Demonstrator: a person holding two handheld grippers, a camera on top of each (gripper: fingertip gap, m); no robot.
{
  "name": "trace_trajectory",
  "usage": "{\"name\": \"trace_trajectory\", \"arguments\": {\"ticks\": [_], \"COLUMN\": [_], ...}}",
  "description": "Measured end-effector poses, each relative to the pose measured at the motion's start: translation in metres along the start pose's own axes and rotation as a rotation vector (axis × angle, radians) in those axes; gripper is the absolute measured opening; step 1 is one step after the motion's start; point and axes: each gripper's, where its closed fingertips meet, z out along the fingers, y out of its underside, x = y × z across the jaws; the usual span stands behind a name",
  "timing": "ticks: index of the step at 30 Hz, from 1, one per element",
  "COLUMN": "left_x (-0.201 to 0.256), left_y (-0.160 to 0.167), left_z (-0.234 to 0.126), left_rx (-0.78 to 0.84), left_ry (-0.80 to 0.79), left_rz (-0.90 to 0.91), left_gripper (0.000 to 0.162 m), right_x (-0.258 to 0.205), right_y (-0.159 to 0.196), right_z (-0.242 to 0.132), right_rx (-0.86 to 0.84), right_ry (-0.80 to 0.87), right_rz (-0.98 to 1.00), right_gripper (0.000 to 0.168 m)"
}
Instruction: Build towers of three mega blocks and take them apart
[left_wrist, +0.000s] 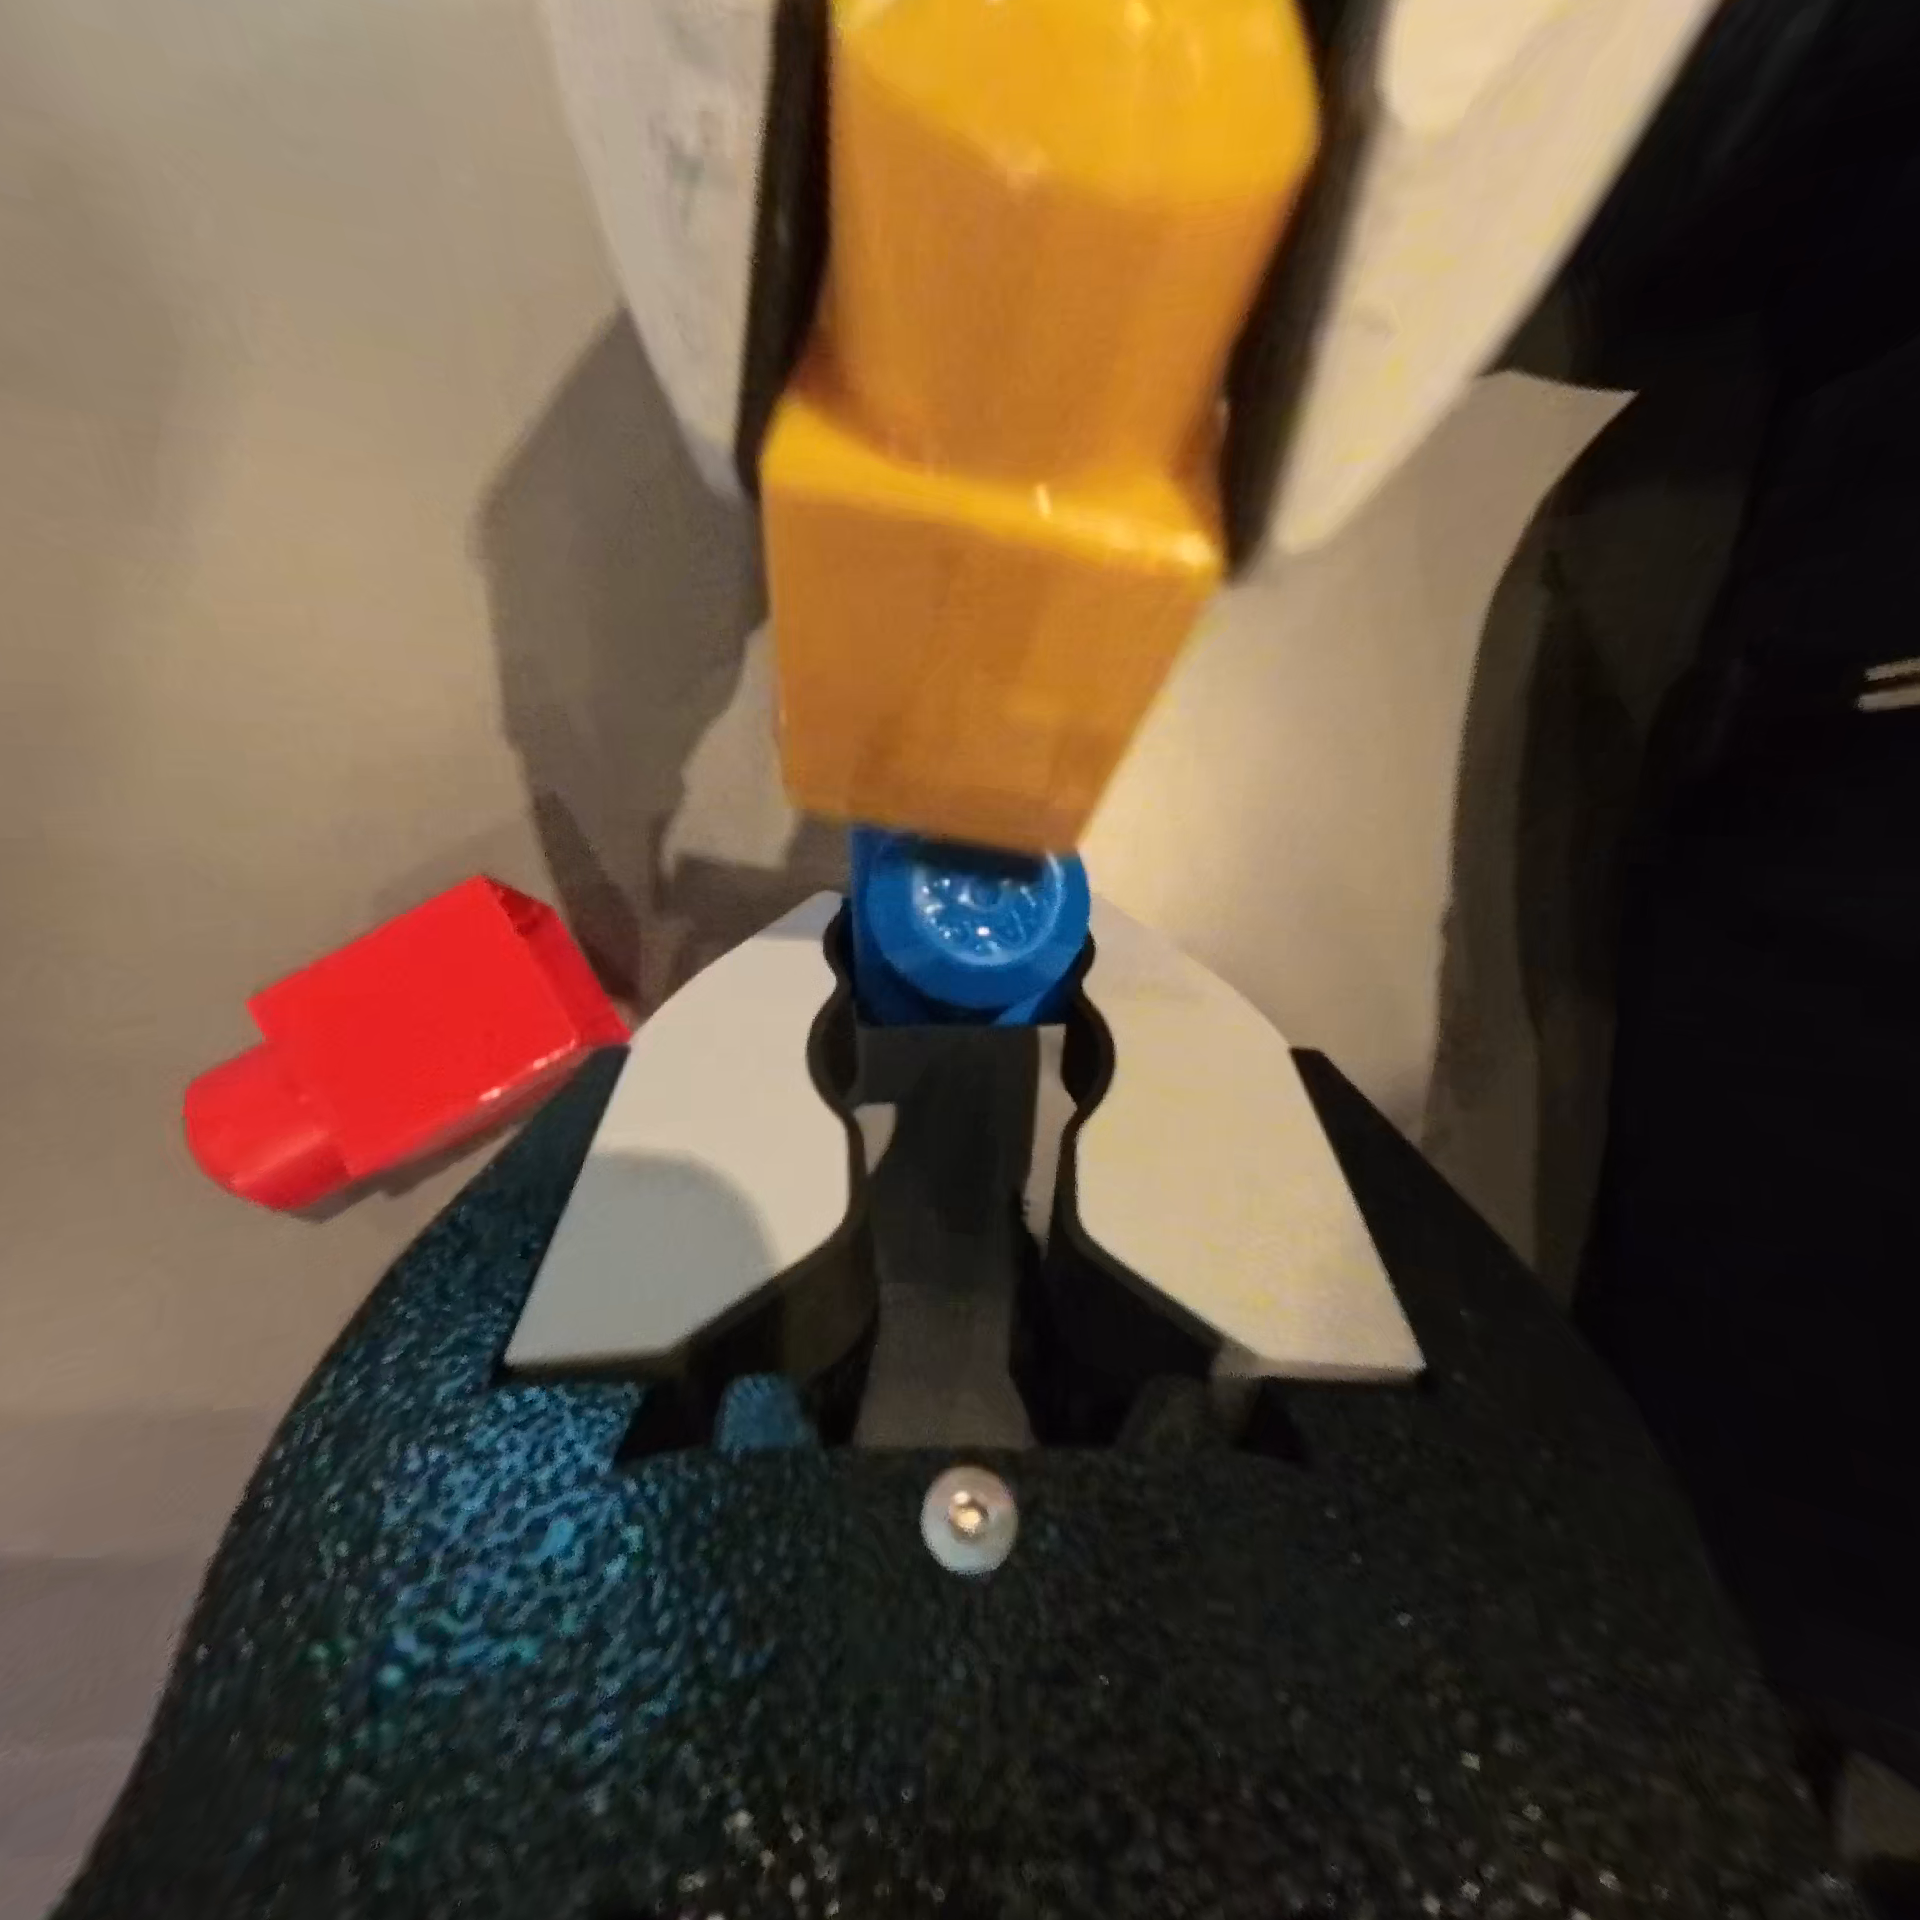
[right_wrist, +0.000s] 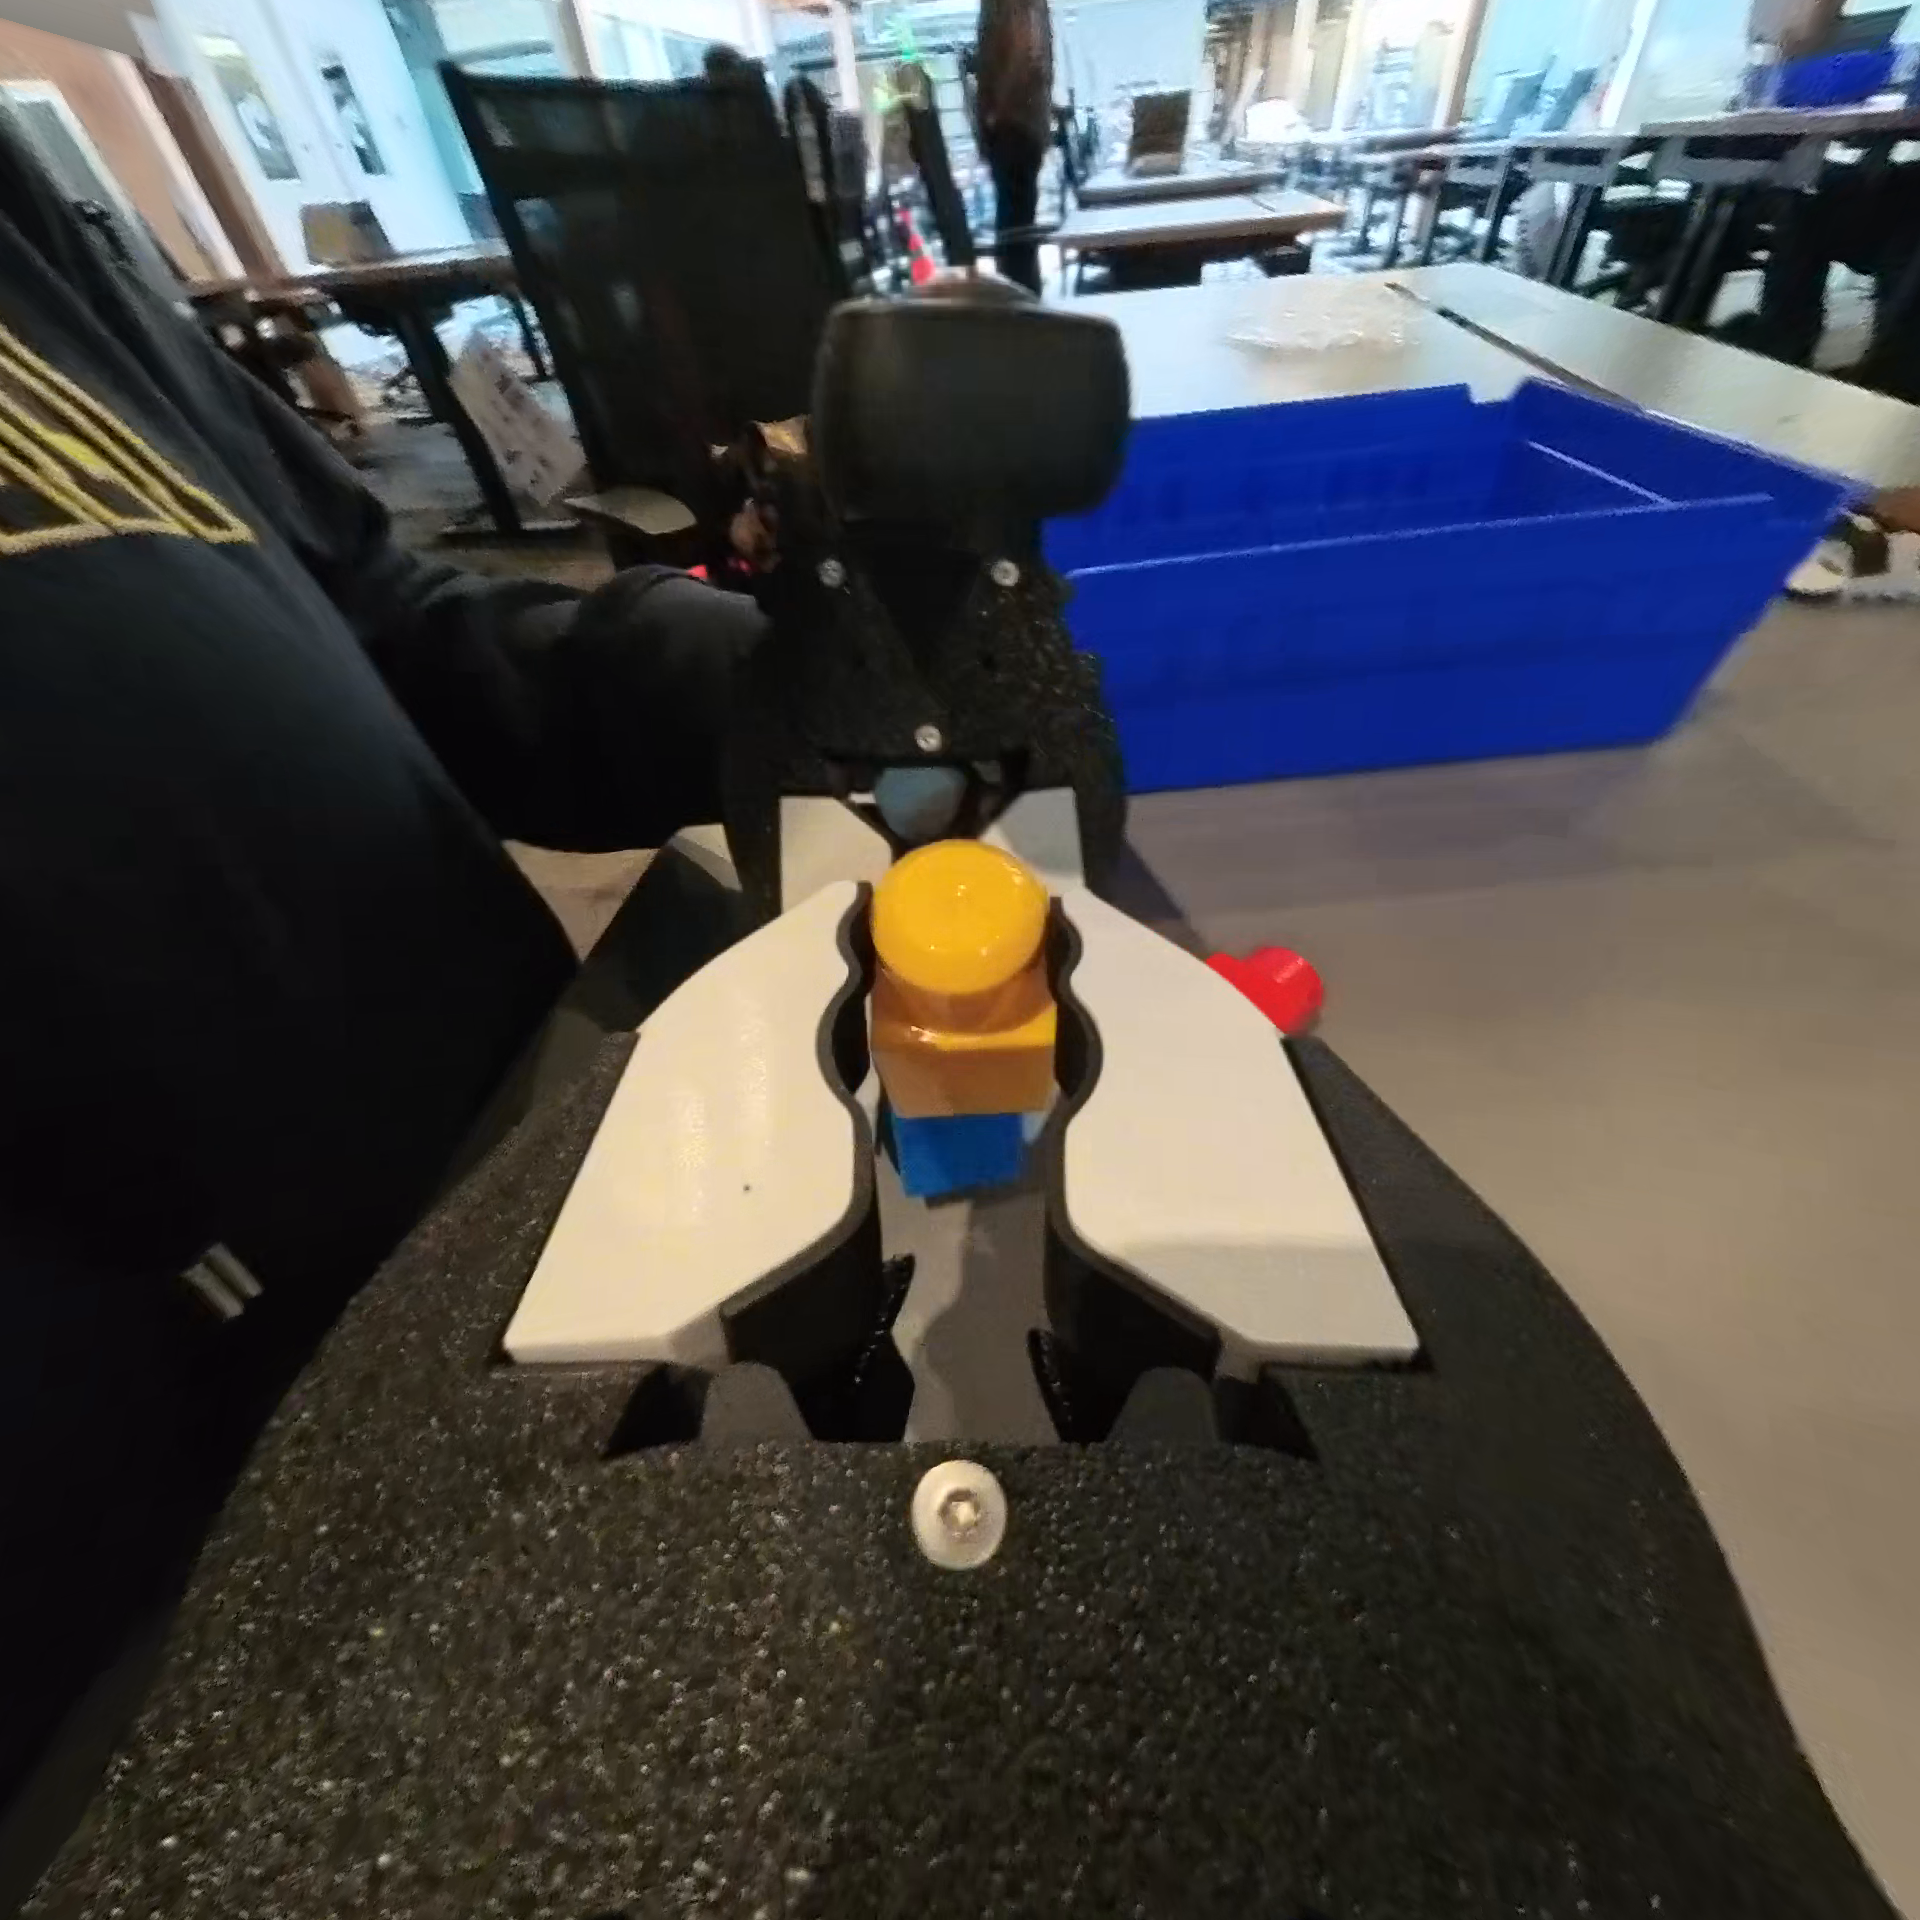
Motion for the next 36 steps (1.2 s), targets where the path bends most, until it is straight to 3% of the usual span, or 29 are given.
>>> {"name": "trace_trajectory", "arguments": {"ticks": [12, 16, 22, 31, 36], "left_x": [-0.007, 0.005, -0.005, -0.003, -0.004], "left_y": [-0.008, -0.018, -0.028, -0.020, -0.024], "left_z": [0.017, 0.013, 0.008, 0.022, 0.017], "left_rx": [-0.151, -0.093, -0.007, -0.052, -0.013], "left_ry": [-0.121, -0.071, -0.063, 0.002, 0.014], "left_rz": [0.182, 0.221, 0.164, 0.159, 0.145], "left_gripper": [0.036, 0.036, 0.037, 0.036, 0.038], "right_x": [-0.008, -0.013, -0.001, 0.001, 0.002], "right_y": [0.023, 0.016, 0.008, 0.029, 0.034], "right_z": [0.003, -0.005, -0.009, -0.011, -0.011], "right_rx": [-0.253, -0.193, -0.080, -0.181, -0.156], "right_ry": [-0.001, -0.061, 0.010, 0.034, 0.031], "right_rz": [-0.082, -0.050, -0.038, -0.031, -0.014], "right_gripper": [0.032, 0.032, 0.032, 0.032, 0.031]}}
